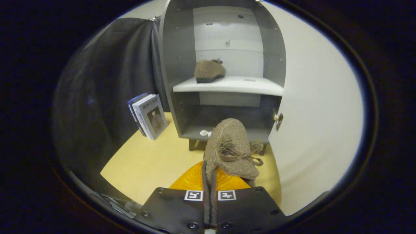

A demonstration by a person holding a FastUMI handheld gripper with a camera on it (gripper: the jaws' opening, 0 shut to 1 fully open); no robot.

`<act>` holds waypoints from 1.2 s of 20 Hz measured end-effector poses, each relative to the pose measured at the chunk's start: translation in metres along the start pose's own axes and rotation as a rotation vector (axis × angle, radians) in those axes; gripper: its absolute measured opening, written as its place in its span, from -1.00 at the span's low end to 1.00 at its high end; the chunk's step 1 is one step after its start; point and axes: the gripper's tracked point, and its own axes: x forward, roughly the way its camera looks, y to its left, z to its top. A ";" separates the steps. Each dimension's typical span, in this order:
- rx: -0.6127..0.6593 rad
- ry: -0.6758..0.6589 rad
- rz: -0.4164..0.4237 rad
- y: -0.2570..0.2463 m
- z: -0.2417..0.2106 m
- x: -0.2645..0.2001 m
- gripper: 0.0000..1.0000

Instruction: Open the shoe cabinet door, grab the shoes and put them into the shoe cabinet, then close the shoe cabinet door.

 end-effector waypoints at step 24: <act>-0.089 -0.073 -0.213 -0.096 0.230 0.239 -0.95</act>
